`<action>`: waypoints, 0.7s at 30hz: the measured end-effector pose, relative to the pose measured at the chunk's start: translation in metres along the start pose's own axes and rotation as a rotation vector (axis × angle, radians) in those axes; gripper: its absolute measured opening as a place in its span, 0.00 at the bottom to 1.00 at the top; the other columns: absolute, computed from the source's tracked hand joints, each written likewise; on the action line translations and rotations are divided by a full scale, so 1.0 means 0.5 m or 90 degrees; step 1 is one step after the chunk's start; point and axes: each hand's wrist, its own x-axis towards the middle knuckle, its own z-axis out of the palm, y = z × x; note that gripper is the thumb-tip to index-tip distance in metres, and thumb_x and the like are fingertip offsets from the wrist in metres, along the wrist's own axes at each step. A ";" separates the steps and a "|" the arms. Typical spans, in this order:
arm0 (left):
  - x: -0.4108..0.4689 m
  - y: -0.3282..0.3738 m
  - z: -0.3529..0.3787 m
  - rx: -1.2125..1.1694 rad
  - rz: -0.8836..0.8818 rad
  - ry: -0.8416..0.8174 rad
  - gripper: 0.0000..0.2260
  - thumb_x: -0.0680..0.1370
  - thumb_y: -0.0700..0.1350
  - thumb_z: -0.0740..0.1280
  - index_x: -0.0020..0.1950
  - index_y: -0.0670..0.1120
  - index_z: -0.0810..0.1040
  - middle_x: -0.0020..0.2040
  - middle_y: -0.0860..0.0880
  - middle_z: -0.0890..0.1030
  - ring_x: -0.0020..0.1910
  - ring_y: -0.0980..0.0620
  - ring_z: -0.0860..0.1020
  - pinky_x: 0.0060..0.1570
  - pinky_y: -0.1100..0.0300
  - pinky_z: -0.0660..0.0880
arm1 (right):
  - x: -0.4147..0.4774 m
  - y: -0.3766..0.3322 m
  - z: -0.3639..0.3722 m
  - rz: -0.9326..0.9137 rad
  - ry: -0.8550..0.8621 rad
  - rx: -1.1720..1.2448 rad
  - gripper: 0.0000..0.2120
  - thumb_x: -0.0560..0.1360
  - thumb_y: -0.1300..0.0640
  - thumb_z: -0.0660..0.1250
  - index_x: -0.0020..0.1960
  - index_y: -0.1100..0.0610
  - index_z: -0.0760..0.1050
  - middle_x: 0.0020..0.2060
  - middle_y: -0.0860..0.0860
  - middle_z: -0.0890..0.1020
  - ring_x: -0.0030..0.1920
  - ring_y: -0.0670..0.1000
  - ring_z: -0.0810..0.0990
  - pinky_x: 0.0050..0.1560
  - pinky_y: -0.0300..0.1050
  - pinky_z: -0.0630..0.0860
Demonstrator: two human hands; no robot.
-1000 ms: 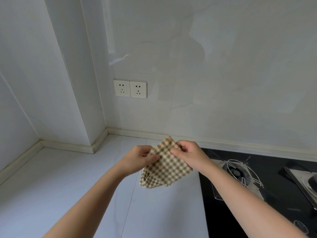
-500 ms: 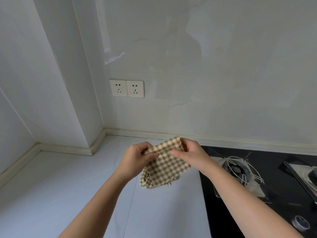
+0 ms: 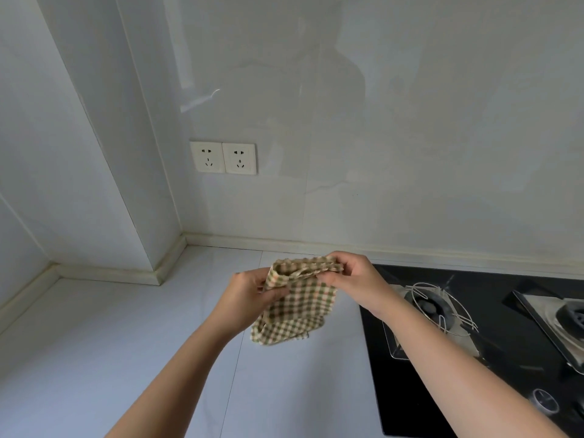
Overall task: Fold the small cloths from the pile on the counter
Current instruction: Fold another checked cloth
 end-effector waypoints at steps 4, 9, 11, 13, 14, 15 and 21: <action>-0.012 0.012 -0.009 0.055 0.119 0.019 0.21 0.74 0.43 0.73 0.56 0.63 0.67 0.52 0.67 0.79 0.52 0.62 0.78 0.53 0.69 0.74 | -0.010 0.016 -0.003 -0.002 0.004 0.002 0.02 0.75 0.63 0.70 0.48 0.59 0.80 0.44 0.55 0.85 0.48 0.55 0.84 0.56 0.49 0.77; -0.008 0.018 -0.026 0.223 0.244 -0.014 0.15 0.75 0.46 0.71 0.54 0.57 0.68 0.48 0.70 0.75 0.45 0.63 0.78 0.39 0.74 0.69 | -0.011 0.019 -0.015 -0.009 -0.007 -0.010 0.04 0.76 0.61 0.69 0.50 0.56 0.80 0.46 0.53 0.85 0.50 0.53 0.84 0.56 0.49 0.78; 0.002 0.014 -0.026 0.249 0.252 -0.032 0.12 0.75 0.47 0.72 0.53 0.56 0.71 0.45 0.66 0.76 0.43 0.63 0.79 0.38 0.70 0.71 | -0.009 0.021 -0.017 -0.015 -0.005 -0.023 0.04 0.76 0.60 0.69 0.50 0.55 0.80 0.46 0.52 0.85 0.50 0.52 0.84 0.56 0.50 0.78; 0.014 0.011 -0.026 0.266 0.246 -0.067 0.08 0.74 0.49 0.73 0.49 0.55 0.74 0.42 0.66 0.75 0.42 0.64 0.80 0.37 0.71 0.71 | -0.006 0.022 -0.018 -0.023 -0.001 -0.047 0.03 0.77 0.58 0.69 0.50 0.54 0.80 0.46 0.50 0.85 0.49 0.51 0.84 0.54 0.47 0.78; 0.022 0.009 -0.026 0.277 0.242 -0.095 0.08 0.74 0.51 0.73 0.45 0.56 0.74 0.41 0.66 0.75 0.41 0.65 0.80 0.37 0.71 0.70 | -0.005 0.022 -0.019 -0.027 0.006 -0.060 0.03 0.77 0.58 0.68 0.51 0.54 0.79 0.45 0.49 0.85 0.48 0.49 0.83 0.53 0.44 0.78; 0.027 0.008 -0.026 0.292 0.235 -0.121 0.10 0.74 0.52 0.72 0.41 0.57 0.71 0.39 0.66 0.76 0.41 0.65 0.80 0.36 0.70 0.70 | -0.004 0.023 -0.020 -0.033 0.014 -0.073 0.02 0.77 0.58 0.68 0.50 0.53 0.79 0.44 0.47 0.85 0.46 0.46 0.83 0.51 0.40 0.77; 0.047 0.002 0.015 0.082 0.073 -0.127 0.10 0.73 0.47 0.74 0.39 0.48 0.74 0.37 0.57 0.82 0.41 0.61 0.81 0.44 0.64 0.76 | -0.001 0.052 -0.028 -0.015 0.085 -0.065 0.05 0.78 0.60 0.67 0.45 0.52 0.76 0.39 0.44 0.82 0.40 0.40 0.79 0.45 0.35 0.74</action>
